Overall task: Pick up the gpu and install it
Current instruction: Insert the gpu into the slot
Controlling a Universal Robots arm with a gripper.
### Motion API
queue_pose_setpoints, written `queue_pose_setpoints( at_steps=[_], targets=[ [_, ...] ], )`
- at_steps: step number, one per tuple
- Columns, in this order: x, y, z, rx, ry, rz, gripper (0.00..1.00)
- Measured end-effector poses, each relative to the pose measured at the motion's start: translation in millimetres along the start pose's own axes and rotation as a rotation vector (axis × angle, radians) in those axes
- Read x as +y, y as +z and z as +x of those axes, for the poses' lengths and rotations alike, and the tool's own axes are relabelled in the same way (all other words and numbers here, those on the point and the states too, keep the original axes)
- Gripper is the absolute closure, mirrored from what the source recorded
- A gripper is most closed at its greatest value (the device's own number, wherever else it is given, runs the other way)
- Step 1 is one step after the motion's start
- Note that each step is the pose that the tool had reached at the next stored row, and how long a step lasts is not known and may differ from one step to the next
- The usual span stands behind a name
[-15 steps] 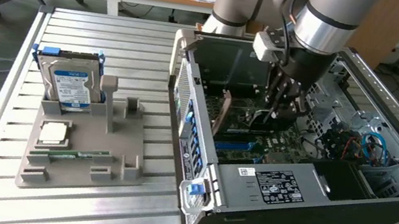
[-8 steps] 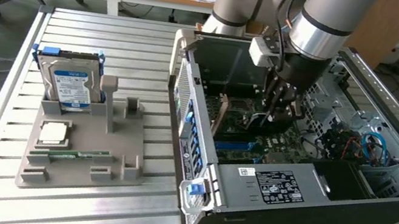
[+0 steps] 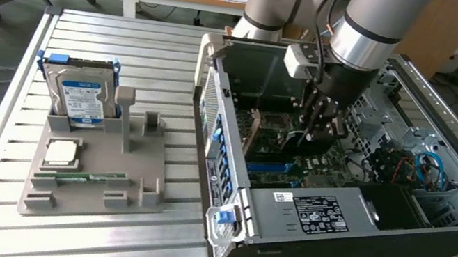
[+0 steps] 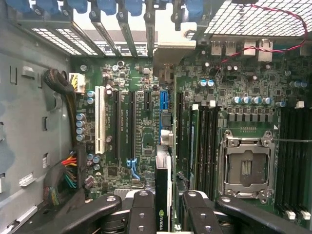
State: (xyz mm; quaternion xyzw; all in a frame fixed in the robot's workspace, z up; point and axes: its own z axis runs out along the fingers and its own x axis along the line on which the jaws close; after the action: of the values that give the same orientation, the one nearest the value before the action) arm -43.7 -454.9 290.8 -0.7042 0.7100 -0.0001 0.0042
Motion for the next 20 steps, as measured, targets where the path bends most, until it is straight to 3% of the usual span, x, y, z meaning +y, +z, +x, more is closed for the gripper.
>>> queue_pose_setpoints(
  at_steps=[20],
  targets=[
    [7.1, 14.0, 1.2, -0.0002, 0.000, 0.0004, 0.74]
  ],
)
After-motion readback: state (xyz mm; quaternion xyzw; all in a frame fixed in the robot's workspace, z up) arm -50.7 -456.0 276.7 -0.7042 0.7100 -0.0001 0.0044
